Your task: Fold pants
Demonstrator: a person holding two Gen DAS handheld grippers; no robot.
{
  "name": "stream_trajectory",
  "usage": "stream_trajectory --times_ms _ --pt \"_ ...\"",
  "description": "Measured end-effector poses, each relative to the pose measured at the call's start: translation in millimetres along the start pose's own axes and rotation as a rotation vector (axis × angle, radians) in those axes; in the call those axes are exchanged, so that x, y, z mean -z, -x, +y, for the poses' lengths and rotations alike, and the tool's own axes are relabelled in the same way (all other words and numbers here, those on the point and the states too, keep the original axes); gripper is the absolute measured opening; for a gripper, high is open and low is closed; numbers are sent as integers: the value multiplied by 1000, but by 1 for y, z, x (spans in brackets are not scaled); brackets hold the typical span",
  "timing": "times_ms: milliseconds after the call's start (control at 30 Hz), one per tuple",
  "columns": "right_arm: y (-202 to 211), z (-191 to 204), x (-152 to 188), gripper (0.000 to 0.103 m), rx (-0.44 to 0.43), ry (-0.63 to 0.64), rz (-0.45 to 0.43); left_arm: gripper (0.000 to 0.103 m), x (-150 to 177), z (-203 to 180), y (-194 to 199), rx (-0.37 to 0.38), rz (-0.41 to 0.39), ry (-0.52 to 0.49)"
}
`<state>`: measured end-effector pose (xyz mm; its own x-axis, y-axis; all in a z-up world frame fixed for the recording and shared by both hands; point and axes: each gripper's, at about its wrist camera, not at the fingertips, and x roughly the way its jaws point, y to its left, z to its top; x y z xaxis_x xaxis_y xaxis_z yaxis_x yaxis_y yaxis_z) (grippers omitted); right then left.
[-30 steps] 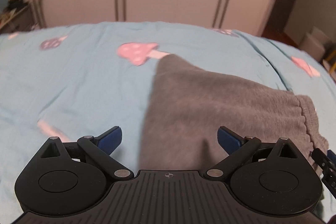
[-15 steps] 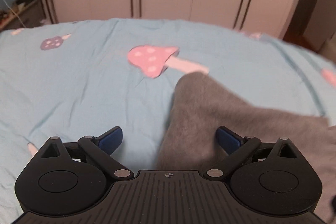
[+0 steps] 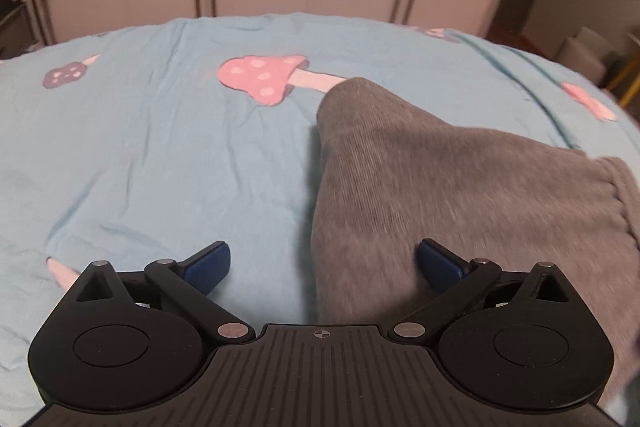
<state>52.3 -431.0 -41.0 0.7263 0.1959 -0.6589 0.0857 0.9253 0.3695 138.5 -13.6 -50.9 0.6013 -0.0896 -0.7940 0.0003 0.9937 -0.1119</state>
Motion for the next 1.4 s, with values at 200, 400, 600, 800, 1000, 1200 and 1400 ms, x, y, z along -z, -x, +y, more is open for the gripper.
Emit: stream_trajectory --times_ms 200,400,600,800,1000,1200,1400 --pt "-16 -31 -25 98 -86 -92 63 103 18 10 0 233 113 -1" --pt "-61 -59 -24 98 -283 -292 198 103 26 1 -34 341 190 21" --pt "-90 -65 -40 98 -386 -338 228 103 21 -3 -45 401 173 -46" --pt "-119 -41 -47 98 -455 -246 284 103 13 0 -55 468 161 -8" --pt "-135 -40 -54 74 -522 -196 361 103 0 -3 -67 476 144 -28" --pt "-146 -9 -62 74 -422 -121 398 52 -14 -6 -56 409 95 53" --pt "-108 30 -69 58 -400 -30 290 31 -18 -22 -31 326 39 -31"
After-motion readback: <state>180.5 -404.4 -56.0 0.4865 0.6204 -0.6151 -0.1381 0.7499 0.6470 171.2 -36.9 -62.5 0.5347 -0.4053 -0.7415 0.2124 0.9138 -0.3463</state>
